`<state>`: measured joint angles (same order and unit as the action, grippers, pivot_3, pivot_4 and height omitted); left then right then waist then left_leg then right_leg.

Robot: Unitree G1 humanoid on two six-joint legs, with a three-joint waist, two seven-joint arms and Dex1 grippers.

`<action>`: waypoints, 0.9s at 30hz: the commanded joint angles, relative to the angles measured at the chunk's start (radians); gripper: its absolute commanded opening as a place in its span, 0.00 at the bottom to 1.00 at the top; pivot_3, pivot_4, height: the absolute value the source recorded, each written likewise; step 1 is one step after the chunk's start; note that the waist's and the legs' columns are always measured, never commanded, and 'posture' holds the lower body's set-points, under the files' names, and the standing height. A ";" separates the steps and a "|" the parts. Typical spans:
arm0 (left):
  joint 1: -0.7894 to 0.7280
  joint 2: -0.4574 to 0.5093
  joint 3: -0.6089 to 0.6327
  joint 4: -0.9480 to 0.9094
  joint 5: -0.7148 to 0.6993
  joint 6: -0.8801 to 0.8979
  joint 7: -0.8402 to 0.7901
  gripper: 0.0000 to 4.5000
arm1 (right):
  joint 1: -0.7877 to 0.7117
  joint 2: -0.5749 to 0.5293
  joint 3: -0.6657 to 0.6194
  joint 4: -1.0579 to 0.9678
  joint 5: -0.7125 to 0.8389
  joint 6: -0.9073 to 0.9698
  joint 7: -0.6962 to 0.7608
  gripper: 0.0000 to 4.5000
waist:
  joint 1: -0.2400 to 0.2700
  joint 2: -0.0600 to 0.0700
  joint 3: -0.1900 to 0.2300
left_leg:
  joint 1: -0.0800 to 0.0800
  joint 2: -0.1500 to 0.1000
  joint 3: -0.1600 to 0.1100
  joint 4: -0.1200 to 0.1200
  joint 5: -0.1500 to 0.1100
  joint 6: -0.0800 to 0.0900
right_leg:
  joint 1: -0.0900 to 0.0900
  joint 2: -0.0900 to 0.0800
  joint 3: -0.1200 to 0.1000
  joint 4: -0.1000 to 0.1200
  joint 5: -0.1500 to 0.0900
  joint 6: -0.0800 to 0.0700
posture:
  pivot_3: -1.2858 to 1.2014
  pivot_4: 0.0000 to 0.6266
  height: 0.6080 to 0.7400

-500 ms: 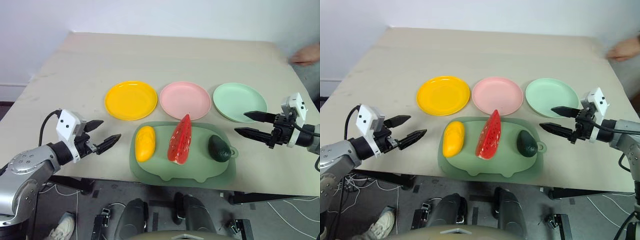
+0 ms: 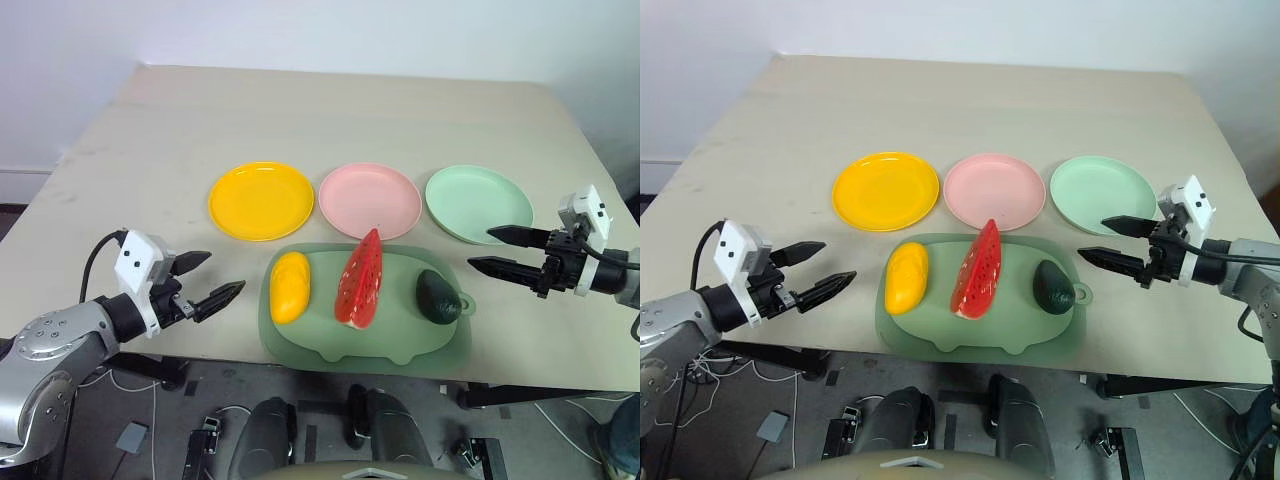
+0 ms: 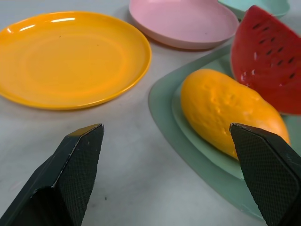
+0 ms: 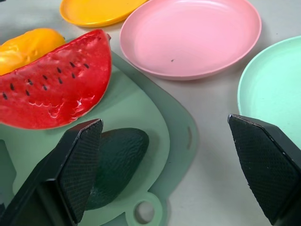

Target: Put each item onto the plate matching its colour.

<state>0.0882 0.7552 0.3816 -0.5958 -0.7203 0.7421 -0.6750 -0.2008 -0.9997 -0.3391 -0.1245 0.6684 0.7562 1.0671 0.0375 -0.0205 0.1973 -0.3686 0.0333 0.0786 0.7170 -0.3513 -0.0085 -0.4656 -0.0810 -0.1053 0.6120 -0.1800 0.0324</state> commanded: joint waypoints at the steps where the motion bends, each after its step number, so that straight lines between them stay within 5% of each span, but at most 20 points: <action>1: -0.018 0.026 0.032 0.007 -0.021 -0.012 -0.029 1.00 | 0.012 -0.017 -0.075 -0.061 0.032 0.017 -0.013 1.00 | 0.001 0.000 0.000 | 0.000 0.000 0.000 0.000 0.000 0.000 | 0.000 0.000 0.000 0.000 0.000 0.000 | 0.52 0.24 1.00; 12: -0.101 0.068 -0.025 0.092 -0.004 -0.031 -0.099 1.00 | 0.131 -0.001 -0.214 -0.318 0.130 0.154 -0.162 1.00 | 0.000 0.000 0.000 | 0.000 0.000 0.000 0.000 0.000 0.000 | 0.000 0.000 0.000 0.000 0.000 0.000 | 0.52 0.24 1.00; 17: -0.113 0.050 -0.047 0.091 0.002 -0.030 -0.082 1.00 | 0.130 -0.078 -0.174 -0.436 0.161 0.301 -0.246 1.00 | 0.000 0.001 0.000 | 0.000 0.000 0.000 0.000 0.000 0.000 | 0.000 0.000 0.000 0.000 0.000 0.000 | 0.52 0.24 1.00; 20: -0.107 0.044 -0.046 0.078 -0.010 -0.021 -0.076 1.00 | 0.094 -0.138 -0.159 -0.491 0.238 0.461 -0.306 1.00 | 0.000 0.000 0.000 | -0.001 0.000 0.000 0.000 0.000 0.000 | -0.001 0.000 0.000 0.000 0.000 0.000 | 0.52 0.24 1.00; 27: -0.148 0.045 -0.061 0.086 -0.032 -0.007 -0.080 1.00 | -0.089 -0.036 -0.082 -0.559 0.360 0.765 -0.581 1.00 | 0.002 0.000 -0.001 | -0.001 0.000 0.000 0.000 0.000 0.000 | -0.001 0.000 0.000 -0.001 0.000 0.000 | 0.52 0.24 1.00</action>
<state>-0.0390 0.7998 0.3225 -0.4900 -0.7338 0.7371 -0.7557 -0.2584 -1.0609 -0.4180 -0.6639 1.0093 1.4722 0.5409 0.0396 -0.0208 0.1967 -0.3704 0.0333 0.0778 0.7170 -0.3513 -0.0084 -0.4665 -0.0814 -0.1053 0.6112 -0.1806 0.0316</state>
